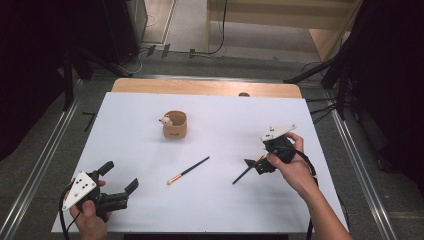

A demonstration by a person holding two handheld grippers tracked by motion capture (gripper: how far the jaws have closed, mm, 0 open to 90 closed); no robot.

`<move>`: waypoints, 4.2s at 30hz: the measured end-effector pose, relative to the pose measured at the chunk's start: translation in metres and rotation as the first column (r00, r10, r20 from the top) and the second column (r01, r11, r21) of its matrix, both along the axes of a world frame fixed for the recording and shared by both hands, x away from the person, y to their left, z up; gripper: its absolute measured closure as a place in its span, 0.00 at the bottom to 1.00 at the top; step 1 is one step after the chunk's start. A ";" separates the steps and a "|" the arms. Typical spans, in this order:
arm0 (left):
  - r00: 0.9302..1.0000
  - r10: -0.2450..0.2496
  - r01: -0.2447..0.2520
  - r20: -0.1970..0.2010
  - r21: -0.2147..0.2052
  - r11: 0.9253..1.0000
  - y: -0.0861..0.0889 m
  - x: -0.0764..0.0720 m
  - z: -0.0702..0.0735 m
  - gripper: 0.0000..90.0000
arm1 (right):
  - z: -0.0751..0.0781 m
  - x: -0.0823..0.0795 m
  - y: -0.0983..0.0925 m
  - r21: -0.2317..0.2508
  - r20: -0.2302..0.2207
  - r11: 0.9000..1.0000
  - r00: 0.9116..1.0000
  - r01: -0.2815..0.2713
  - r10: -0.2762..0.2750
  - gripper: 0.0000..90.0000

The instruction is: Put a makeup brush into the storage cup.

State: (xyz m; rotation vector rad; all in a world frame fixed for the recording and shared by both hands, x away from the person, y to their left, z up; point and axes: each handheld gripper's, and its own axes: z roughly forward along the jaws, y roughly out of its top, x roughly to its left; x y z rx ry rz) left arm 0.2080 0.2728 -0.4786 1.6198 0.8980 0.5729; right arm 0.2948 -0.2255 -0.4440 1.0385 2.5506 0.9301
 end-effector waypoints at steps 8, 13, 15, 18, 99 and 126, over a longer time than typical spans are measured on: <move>1.000 0.002 -0.002 -0.002 -0.003 1.000 0.001 0.000 0.000 0.00 | -0.015 0.007 0.005 -0.080 -0.068 0.995 0.996 -0.059 0.054 0.04; 1.000 0.004 -0.004 -0.001 0.003 1.000 0.000 0.000 0.000 0.00 | -0.020 0.011 0.010 -0.139 -0.097 0.986 0.992 -0.097 0.084 0.05; 1.000 0.003 -0.003 0.000 0.001 1.000 0.000 0.000 0.000 0.00 | -0.021 0.012 0.013 -0.163 -0.106 0.980 0.990 -0.114 0.098 0.05; 1.000 0.004 -0.004 -0.001 0.000 1.000 0.000 0.000 0.000 0.00 | -0.023 0.015 0.018 -0.195 -0.117 0.970 0.985 -0.148 0.126 0.05; 0.959 -0.277 0.280 -0.052 0.042 0.959 -0.099 0.049 0.012 0.00 | -0.016 -0.035 -0.001 0.131 0.071 0.990 0.996 0.052 -0.061 0.94; 0.889 -0.434 0.443 -0.146 0.040 0.895 -0.122 0.047 0.013 0.00 | 0.000 -0.053 0.050 0.089 0.135 0.981 0.978 -0.171 0.158 0.94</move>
